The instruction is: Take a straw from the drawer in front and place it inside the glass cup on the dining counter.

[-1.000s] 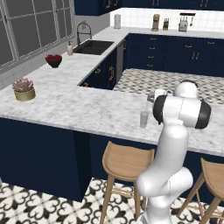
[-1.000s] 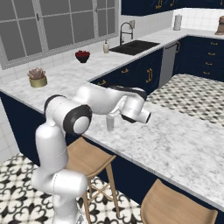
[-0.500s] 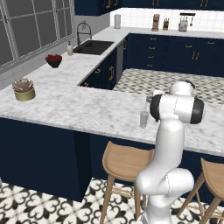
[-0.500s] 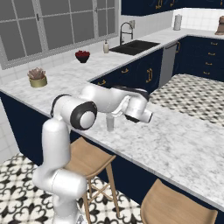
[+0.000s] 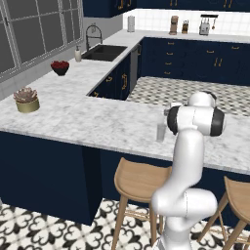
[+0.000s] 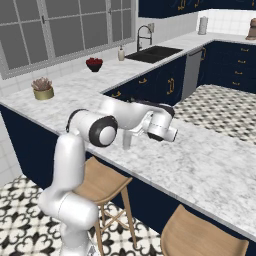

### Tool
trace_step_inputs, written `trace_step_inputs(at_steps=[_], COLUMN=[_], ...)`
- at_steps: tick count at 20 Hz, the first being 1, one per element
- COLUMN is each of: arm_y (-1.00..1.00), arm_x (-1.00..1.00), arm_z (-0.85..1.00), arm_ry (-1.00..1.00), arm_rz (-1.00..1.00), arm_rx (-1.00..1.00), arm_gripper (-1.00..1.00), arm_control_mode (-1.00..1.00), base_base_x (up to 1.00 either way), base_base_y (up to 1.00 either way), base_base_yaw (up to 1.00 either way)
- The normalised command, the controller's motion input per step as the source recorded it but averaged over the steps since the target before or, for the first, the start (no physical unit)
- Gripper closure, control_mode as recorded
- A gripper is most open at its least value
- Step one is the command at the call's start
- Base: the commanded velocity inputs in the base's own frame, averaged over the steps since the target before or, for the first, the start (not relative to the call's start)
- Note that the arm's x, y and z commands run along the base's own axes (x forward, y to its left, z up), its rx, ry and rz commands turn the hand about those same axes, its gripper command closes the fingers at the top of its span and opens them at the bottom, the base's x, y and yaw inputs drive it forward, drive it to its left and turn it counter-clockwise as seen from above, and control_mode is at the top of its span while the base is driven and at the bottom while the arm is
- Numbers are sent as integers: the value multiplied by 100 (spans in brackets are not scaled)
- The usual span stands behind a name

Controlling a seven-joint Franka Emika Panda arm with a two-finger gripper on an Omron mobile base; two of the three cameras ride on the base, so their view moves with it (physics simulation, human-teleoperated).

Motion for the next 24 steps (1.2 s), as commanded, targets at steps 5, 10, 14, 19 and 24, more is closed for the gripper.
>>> trace_step_inputs(at_steps=[5, 10, 14, 19, 24], arm_y=[0, 0, 0, 0, 23], arm_x=[15, -13, -61, -59, 9], arm_z=[-20, -28, -20, -12, 0], arm_ry=[-1, -7, -21, -25, -19], arm_rz=[3, 5, 7, 6, 1], arm_rx=[0, -4, -2, -2, 0], arm_gripper=[100, 100, 100, 100, 100], arm_control_mode=[-100, -100, -100, -100, -100], base_base_x=[0, 0, 0, 0, 0], base_base_y=[0, 0, 0, 0, 0], base_base_yaw=[0, 0, 0, 0, 0])
